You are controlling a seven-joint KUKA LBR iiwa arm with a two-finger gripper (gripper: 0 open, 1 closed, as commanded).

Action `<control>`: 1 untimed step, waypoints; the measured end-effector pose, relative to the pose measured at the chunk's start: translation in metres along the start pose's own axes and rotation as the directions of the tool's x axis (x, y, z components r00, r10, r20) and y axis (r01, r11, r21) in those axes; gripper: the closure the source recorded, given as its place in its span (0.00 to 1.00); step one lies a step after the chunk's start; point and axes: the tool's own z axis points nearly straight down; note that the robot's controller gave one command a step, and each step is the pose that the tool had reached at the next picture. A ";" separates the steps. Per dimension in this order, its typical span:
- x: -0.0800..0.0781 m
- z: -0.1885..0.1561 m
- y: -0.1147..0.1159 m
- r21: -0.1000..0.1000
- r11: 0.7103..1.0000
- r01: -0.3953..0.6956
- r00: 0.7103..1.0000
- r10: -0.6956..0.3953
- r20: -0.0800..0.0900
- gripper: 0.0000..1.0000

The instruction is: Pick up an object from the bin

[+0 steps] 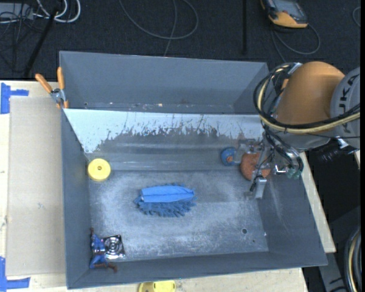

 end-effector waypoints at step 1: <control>-0.002 -0.005 0.000 0.001 1.000 0.002 1.000 -0.002 0.007 0.00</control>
Offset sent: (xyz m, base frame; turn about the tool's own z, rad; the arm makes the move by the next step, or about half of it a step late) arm 0.0258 0.0609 -0.0580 -0.0410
